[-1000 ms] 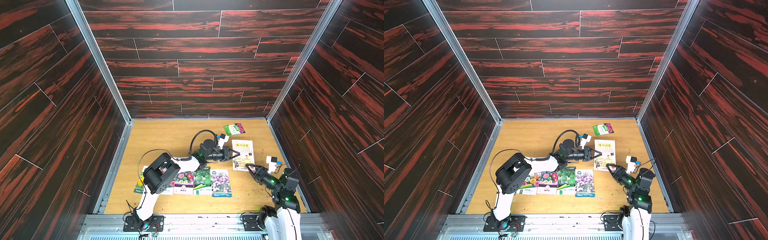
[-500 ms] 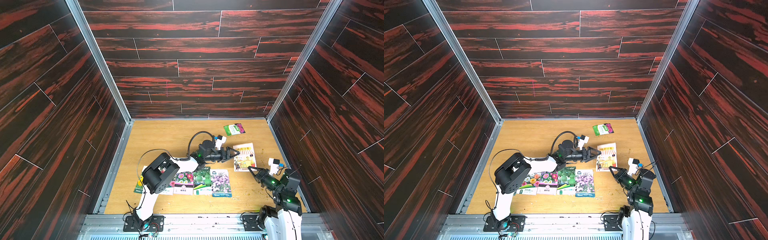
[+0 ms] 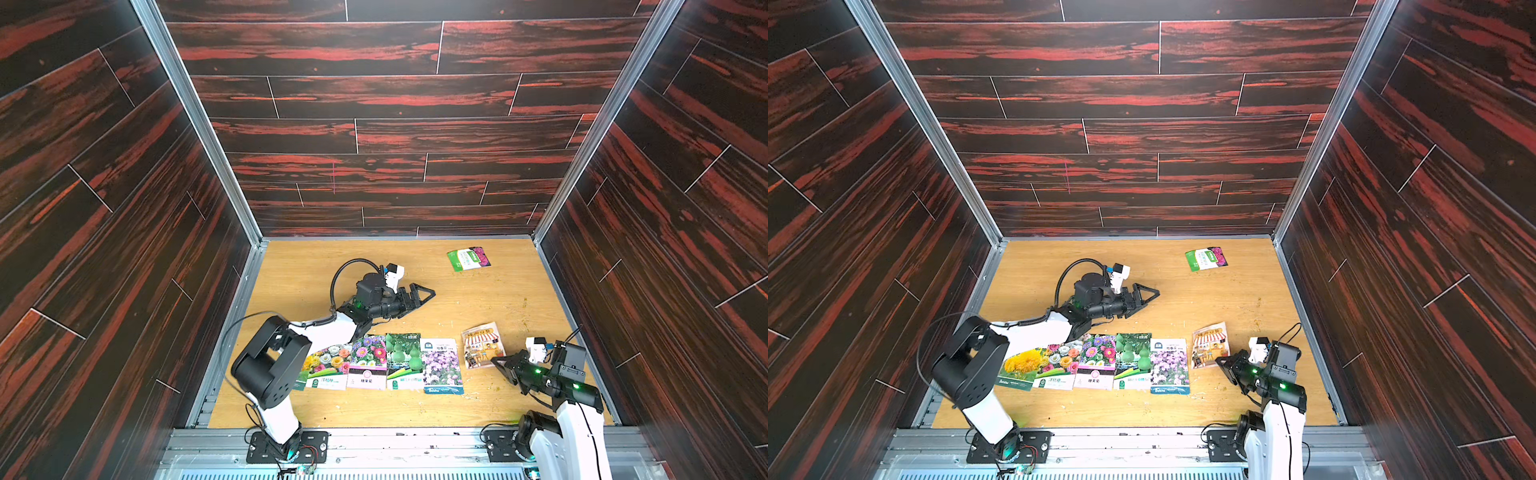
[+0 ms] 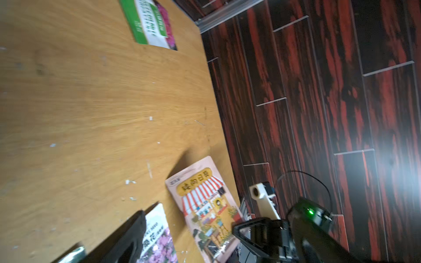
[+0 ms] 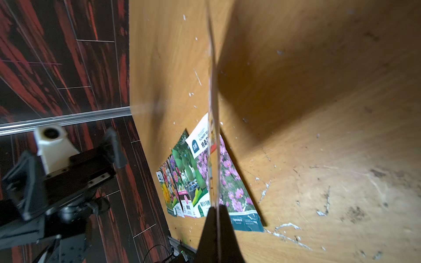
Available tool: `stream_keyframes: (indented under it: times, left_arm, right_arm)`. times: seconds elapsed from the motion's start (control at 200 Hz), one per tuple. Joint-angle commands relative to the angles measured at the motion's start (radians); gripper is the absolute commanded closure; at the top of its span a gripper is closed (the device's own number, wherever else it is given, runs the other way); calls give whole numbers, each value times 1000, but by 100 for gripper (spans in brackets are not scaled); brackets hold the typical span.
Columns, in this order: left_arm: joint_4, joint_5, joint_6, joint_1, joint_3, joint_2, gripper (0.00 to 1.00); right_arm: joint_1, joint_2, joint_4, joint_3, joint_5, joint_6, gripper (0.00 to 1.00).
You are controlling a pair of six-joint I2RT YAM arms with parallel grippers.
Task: Arrange the seed packets in a row
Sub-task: Place the seed packet at the center of the board.
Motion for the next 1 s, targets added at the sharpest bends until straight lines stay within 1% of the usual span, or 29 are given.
stream_keyframes:
  times: [0.0,0.195,0.276,0.371,0.431,0.521,0.686,0.902,0.992]
  left_arm:
    - [-11,-3,32,-1,-18,-31,0]
    - [24,3,14,-1,-35,-43,0]
    - [40,5,12,-1,-48,-56,0]
    - [53,-1,18,-1,-69,-79,0]
    - [51,2,24,-1,-76,-92,0]
    - [36,12,35,0,-84,-113,0]
    - [-27,16,83,-1,-85,-146,0]
    - [-23,24,98,-1,-91,-159,0]
    - [-25,23,102,-1,-94,-156,0]
  right_arm:
    - [-3,33,-42,28,-6,-36,100]
    - [-3,115,-72,33,-4,-44,100]
    - [-4,177,-107,66,50,-61,100]
    - [-3,221,-111,73,99,-41,100]
    - [-3,222,-113,79,146,-26,100]
    - [-3,222,-112,83,172,-6,100]
    - [-3,231,-124,68,184,-4,100]
    - [-1,313,-124,69,168,-23,100]
    - [-1,313,-127,68,184,-18,100]
